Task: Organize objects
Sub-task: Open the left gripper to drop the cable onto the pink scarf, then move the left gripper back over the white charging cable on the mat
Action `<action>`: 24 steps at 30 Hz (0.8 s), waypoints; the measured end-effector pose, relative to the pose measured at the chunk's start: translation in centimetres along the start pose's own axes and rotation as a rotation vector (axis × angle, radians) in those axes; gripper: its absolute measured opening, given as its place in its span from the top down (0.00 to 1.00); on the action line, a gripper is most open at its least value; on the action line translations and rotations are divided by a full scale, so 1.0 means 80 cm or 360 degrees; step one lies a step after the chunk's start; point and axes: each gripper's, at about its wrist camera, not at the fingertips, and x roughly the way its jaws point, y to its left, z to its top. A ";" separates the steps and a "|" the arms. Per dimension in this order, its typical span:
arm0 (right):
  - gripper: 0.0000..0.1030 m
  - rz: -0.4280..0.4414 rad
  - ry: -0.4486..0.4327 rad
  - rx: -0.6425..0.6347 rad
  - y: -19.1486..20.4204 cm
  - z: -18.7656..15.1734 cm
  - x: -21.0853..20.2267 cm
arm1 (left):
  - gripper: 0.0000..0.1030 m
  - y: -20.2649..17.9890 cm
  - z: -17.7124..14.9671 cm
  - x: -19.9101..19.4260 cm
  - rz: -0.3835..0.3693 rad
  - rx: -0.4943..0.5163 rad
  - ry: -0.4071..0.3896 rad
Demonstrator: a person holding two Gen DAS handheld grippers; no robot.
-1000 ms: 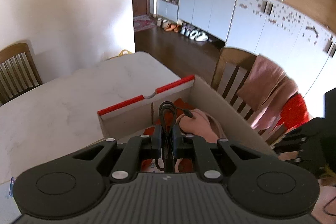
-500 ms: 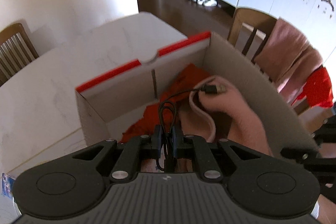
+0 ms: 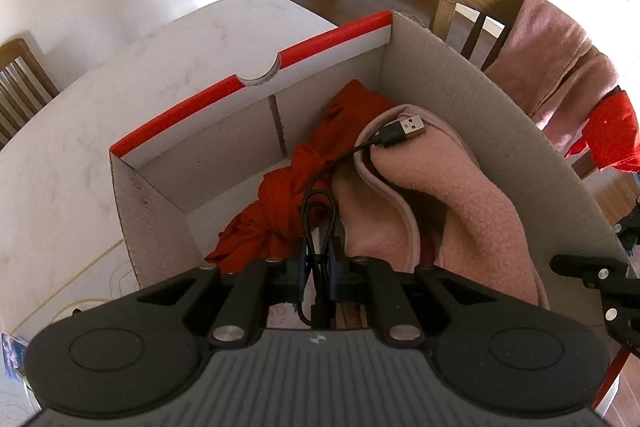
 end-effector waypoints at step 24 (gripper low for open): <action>0.94 0.0010 -0.0010 -0.0029 -0.003 0.000 0.000 | 0.69 0.005 -0.018 -0.058 -0.0048 -0.0075 -0.0124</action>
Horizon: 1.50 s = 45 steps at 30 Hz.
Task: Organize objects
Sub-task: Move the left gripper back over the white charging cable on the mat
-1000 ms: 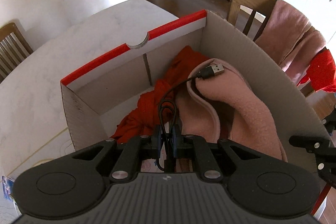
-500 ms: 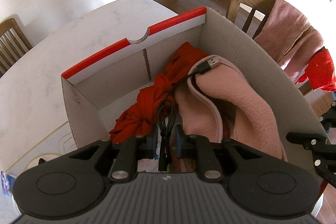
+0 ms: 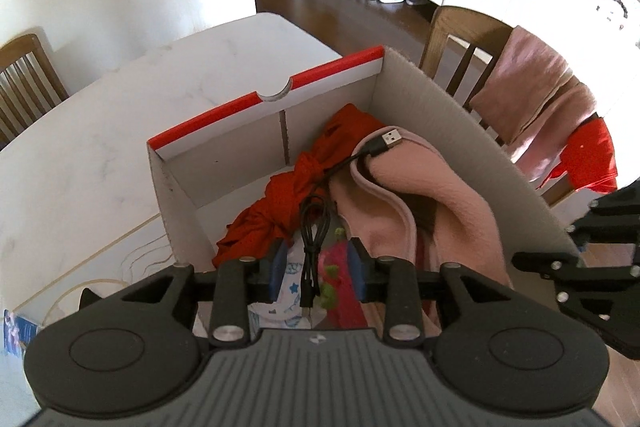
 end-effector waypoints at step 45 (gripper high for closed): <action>0.93 -0.0057 0.0022 0.0037 0.005 -0.001 -0.005 | 0.02 0.157 -0.219 -0.142 0.0256 -0.0674 -0.0359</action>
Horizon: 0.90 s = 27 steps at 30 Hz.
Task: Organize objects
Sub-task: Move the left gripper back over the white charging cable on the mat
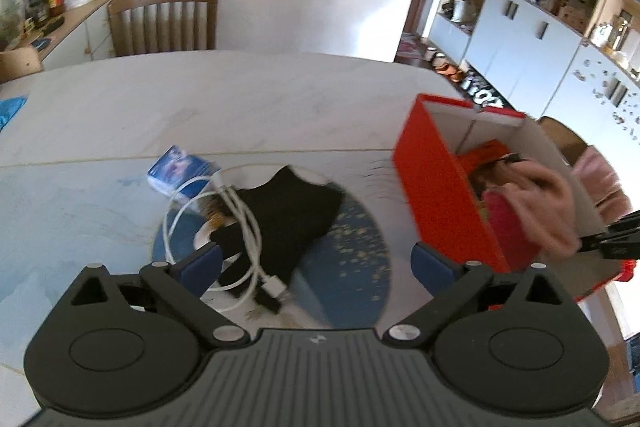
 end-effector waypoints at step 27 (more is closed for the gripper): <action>0.93 -0.0029 0.0052 0.0039 -0.001 0.004 0.014 | 0.39 0.034 -0.030 0.106 0.0265 -0.0136 0.0127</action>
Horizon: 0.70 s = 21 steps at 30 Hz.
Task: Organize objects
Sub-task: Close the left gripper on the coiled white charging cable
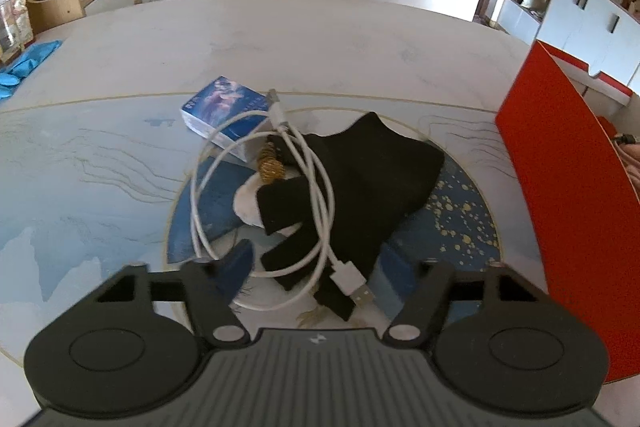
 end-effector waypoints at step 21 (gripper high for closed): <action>0.93 0.0002 0.0000 -0.0001 0.001 0.000 0.001 | 0.88 0.003 0.013 0.020 -0.0058 -0.0062 0.0076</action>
